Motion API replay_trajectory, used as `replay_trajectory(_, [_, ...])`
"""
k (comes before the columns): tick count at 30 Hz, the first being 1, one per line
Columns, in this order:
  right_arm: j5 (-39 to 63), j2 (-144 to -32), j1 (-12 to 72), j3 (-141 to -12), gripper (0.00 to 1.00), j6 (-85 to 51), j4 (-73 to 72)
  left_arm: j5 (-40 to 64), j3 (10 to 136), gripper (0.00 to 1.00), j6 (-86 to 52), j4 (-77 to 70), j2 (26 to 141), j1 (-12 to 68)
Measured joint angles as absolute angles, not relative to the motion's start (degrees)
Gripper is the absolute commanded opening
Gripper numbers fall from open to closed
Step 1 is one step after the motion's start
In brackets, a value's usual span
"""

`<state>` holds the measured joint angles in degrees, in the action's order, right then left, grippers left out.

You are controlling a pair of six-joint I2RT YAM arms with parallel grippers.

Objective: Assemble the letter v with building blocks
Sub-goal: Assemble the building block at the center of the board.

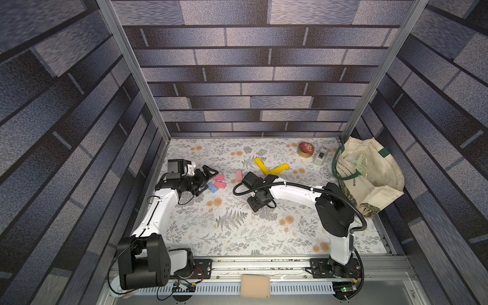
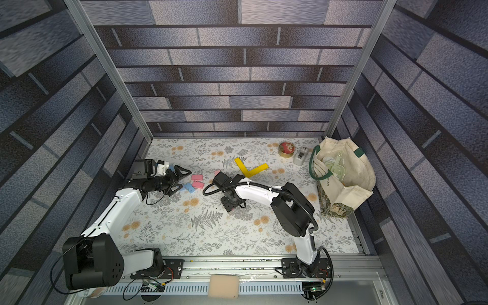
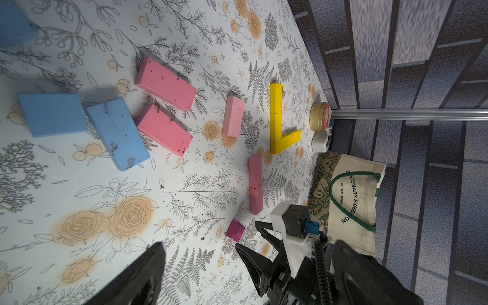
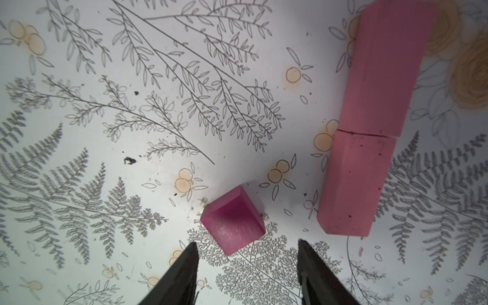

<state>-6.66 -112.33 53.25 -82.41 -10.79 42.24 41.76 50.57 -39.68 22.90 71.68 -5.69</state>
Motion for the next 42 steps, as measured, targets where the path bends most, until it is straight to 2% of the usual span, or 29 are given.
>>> replay_trajectory(9, [-5.9, -118.2, 53.3, -85.3, 0.58, -6.6, 41.3, 41.8, 50.6, 1.0, -39.7, 22.9, 71.7, -6.1])
replay_trajectory(18, [-5.7, -119.2, 53.3, -86.5, 0.49, -5.5, 40.4, 41.8, 50.6, 1.0, -39.7, 22.9, 72.1, -6.4])
replay_trajectory(29, [-4.8, -118.2, 53.3, -84.8, 0.56, -5.0, 38.7, 41.8, 50.6, 1.0, -39.7, 22.9, 73.2, -6.8])
replay_trajectory(42, [-3.8, -113.8, 53.9, -78.1, 0.51, -5.0, 36.8, 41.7, 50.6, 1.0, -39.7, 22.9, 73.8, -6.9])
